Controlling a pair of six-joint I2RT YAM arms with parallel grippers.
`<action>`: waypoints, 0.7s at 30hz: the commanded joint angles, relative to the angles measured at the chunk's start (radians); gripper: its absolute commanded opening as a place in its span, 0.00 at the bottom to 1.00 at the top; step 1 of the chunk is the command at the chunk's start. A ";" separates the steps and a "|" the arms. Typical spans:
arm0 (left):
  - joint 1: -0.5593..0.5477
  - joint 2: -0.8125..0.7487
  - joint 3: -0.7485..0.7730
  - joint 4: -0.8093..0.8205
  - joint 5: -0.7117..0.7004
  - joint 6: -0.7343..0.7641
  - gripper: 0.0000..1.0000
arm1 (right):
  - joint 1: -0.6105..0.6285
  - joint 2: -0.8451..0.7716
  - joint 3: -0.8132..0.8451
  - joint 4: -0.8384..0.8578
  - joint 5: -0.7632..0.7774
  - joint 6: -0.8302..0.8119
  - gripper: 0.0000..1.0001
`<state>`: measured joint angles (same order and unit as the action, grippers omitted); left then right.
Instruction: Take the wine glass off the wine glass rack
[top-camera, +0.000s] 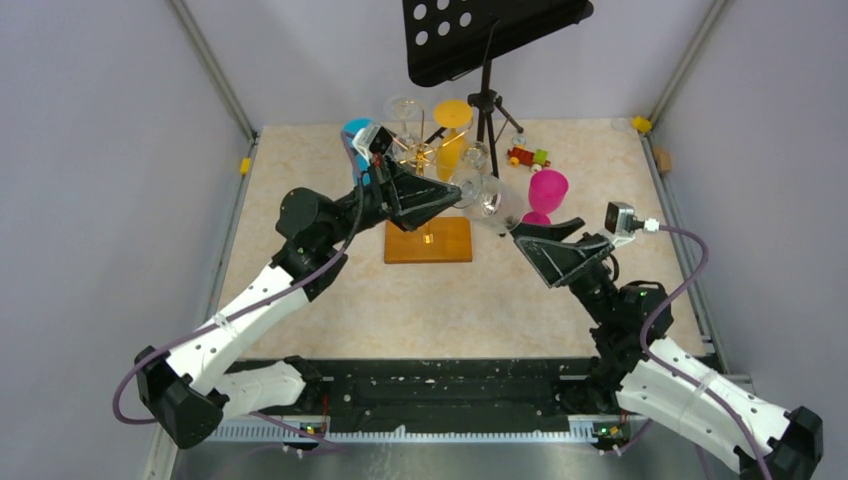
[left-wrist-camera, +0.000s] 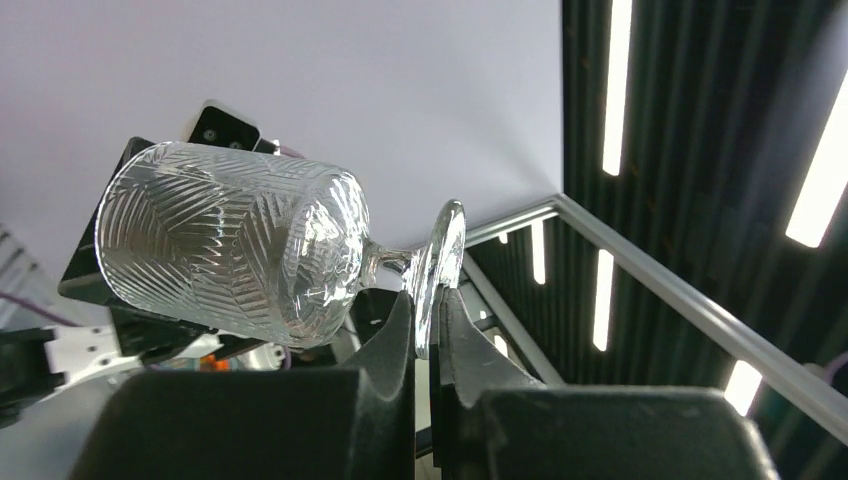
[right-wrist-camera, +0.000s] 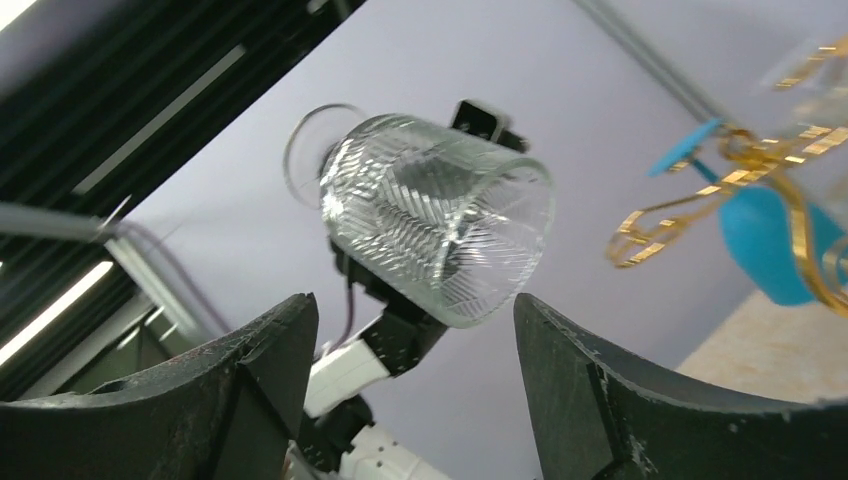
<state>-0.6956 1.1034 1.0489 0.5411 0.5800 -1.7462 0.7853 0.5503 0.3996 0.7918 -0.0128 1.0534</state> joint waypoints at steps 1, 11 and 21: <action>0.001 -0.039 0.038 0.204 -0.052 -0.134 0.00 | 0.010 0.089 0.099 0.335 -0.245 -0.047 0.69; 0.000 -0.062 0.075 0.223 -0.034 -0.154 0.00 | 0.011 0.249 0.199 0.581 -0.423 -0.069 0.45; -0.001 -0.068 0.037 0.315 -0.054 -0.240 0.00 | 0.009 0.301 0.271 0.663 -0.517 -0.199 0.43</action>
<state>-0.7029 1.0473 1.0843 0.6952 0.5945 -1.9358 0.7849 0.8471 0.5861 1.3197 -0.4358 0.9310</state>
